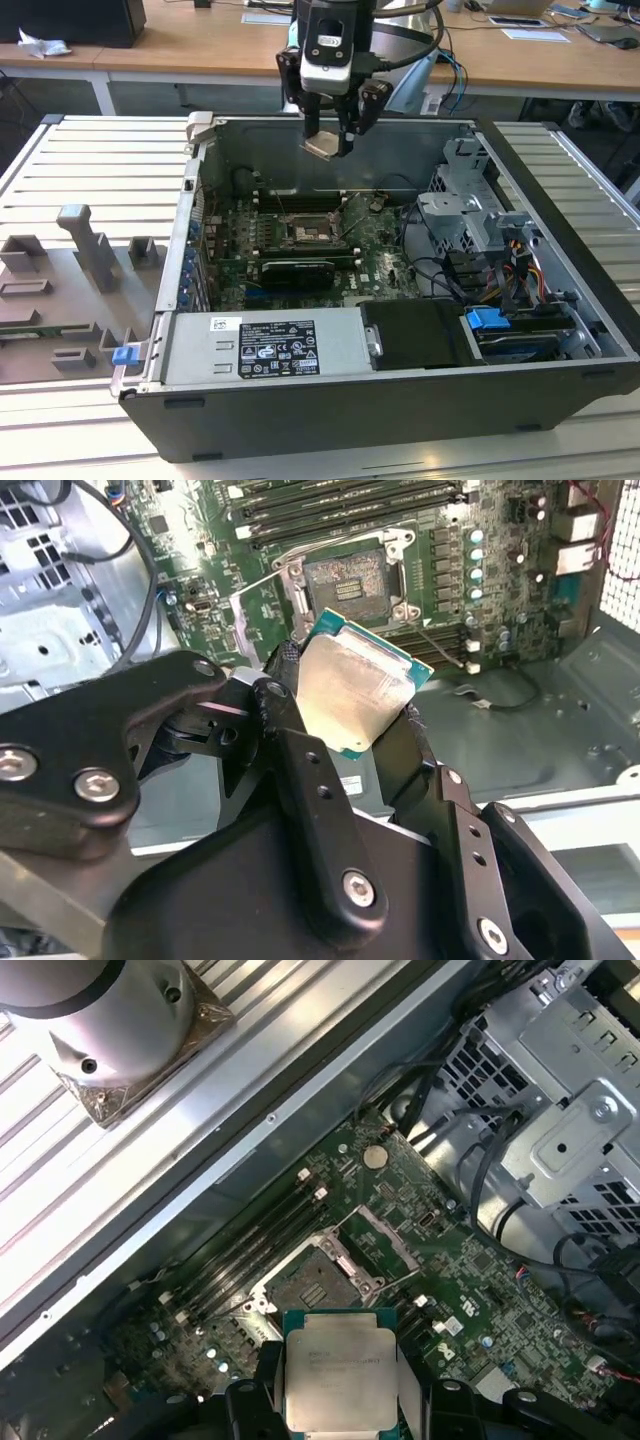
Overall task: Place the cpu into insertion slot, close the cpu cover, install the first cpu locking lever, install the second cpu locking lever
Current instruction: 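Place the cpu into insertion slot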
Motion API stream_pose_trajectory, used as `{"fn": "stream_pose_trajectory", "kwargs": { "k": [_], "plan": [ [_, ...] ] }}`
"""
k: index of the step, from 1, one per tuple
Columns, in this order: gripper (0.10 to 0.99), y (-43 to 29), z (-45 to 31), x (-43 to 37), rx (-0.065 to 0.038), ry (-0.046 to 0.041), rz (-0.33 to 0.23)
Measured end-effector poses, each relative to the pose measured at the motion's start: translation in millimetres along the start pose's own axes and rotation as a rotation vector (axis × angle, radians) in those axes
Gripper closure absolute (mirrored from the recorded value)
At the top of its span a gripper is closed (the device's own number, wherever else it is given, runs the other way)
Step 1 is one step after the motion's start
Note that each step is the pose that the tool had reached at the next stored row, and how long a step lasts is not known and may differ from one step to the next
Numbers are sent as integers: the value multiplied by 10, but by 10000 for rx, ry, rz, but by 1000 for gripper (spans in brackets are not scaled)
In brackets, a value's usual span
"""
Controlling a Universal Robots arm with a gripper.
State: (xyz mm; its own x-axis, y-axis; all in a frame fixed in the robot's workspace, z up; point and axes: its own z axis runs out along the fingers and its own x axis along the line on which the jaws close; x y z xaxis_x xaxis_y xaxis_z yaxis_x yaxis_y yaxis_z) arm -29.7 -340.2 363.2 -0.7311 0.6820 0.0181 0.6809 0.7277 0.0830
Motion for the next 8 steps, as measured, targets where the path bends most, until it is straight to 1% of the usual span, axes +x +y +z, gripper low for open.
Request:
{"fn": "stream_pose_trajectory", "kwargs": {
  "k": [4,8],
  "plan": [
    [545,0,3,0,-8,-35,424],
    [545,-1,19,0,-21,-108,1281]
  ]
}}
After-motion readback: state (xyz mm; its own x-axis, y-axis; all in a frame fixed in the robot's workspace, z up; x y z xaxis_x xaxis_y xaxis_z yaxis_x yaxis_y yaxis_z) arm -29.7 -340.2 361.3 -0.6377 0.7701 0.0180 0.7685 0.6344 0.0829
